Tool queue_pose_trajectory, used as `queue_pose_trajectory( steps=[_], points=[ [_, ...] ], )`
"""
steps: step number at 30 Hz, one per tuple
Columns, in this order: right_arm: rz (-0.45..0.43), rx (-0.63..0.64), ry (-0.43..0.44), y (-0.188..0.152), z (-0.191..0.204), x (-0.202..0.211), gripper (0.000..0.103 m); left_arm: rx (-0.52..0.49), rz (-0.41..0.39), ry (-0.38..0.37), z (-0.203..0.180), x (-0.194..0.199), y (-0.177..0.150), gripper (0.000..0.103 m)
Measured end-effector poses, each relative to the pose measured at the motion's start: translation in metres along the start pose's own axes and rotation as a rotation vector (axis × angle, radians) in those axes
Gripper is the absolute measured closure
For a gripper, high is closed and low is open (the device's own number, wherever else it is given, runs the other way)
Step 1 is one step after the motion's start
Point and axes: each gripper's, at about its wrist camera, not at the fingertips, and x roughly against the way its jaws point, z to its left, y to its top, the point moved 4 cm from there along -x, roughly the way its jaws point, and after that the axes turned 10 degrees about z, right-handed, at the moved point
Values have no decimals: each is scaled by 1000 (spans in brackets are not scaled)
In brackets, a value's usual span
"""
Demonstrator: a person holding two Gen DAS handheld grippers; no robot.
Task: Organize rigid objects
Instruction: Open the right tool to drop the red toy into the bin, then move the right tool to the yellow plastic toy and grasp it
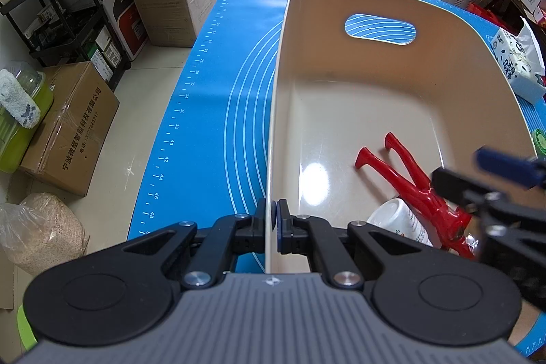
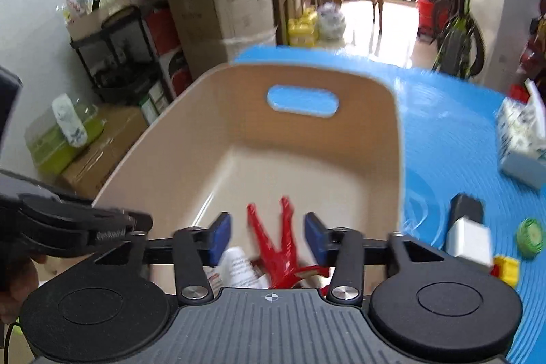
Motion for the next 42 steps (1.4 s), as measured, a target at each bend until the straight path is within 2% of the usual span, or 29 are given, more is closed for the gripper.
queue_pose_trajectory(
  steps=[6, 14, 25, 30, 42],
  points=[
    [-89, -20, -15, 4, -20, 34, 30, 1, 0, -1, -1, 0, 0, 97],
    [-133, -120, -121, -5, -80, 59, 27, 1, 0, -1, -1, 0, 0, 97],
    [-91, -270, -283, -54, -156, 48, 27, 1, 0, -1, -1, 0, 0, 97],
    [-57, -266, -323, -67, -168, 32, 27, 1, 0, -1, -1, 0, 0, 97],
    [-26, -298, -354, -89, -187, 10, 28, 1, 0, 0, -1, 0, 0, 97]
  ],
)
